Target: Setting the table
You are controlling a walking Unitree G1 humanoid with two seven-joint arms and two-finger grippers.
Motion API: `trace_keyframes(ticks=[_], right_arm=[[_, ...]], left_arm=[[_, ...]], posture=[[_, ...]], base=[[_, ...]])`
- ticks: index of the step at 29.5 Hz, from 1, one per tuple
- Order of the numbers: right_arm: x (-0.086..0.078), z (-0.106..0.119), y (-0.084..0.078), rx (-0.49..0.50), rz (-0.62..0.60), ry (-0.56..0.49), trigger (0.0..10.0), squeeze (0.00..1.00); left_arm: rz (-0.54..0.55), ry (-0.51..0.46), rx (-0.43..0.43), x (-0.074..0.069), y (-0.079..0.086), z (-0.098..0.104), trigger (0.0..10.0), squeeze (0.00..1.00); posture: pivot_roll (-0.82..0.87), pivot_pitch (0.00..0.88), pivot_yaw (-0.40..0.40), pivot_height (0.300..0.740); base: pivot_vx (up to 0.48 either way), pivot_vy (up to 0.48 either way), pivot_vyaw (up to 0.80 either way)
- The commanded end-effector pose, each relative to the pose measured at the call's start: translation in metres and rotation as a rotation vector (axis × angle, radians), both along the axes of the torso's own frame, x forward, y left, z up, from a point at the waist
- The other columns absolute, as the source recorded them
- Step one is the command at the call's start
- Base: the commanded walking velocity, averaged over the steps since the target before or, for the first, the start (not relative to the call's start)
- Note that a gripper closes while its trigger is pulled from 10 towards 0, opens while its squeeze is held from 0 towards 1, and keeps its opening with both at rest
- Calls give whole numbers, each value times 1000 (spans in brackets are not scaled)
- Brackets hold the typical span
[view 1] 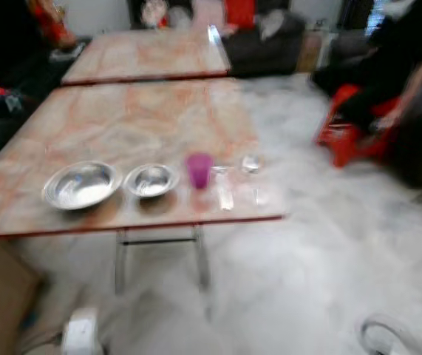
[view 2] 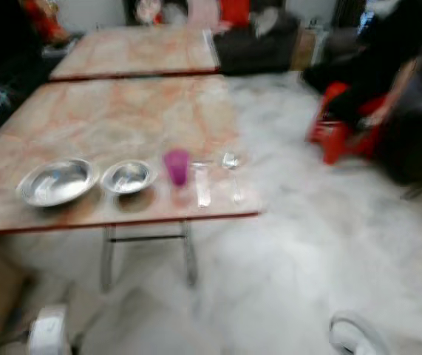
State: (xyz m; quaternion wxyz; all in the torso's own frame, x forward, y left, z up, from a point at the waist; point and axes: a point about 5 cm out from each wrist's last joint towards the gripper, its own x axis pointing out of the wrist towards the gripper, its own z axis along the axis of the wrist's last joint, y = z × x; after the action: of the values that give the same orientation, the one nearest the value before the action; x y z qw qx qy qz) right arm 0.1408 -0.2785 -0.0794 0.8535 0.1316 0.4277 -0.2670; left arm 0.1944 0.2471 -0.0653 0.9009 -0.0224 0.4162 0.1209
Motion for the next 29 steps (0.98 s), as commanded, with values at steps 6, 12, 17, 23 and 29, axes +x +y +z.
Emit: trace_keyframes(ticks=[6,12,17,23,29], right_arm=[[3,-3,10,25,8,-5,10000,0],[3,-2,10,25,12,-5,10000,0],[3,-2,10,25,12,-6,10000,0],[3,-2,10,27,13,-7,10000,0],[4,-2,10,25,21,-8,10000,0]], left_arm=[[21,40,20,-13,9,-4,10000,0],[17,31,24,-12,9,-3,10000,0],[28,13,16,-11,8,-3,10000,0],[31,19,13,-11,8,-3,10000,0],[40,15,5,-11,8,-3,10000,0]], posture=[[9,43,72,740],[9,41,72,740],[8,40,72,740],[10,38,71,740],[9,37,71,740]], base=[[0,410,0],[0,149,0],[0,0,0],[0,0,0],[0,0,0]])
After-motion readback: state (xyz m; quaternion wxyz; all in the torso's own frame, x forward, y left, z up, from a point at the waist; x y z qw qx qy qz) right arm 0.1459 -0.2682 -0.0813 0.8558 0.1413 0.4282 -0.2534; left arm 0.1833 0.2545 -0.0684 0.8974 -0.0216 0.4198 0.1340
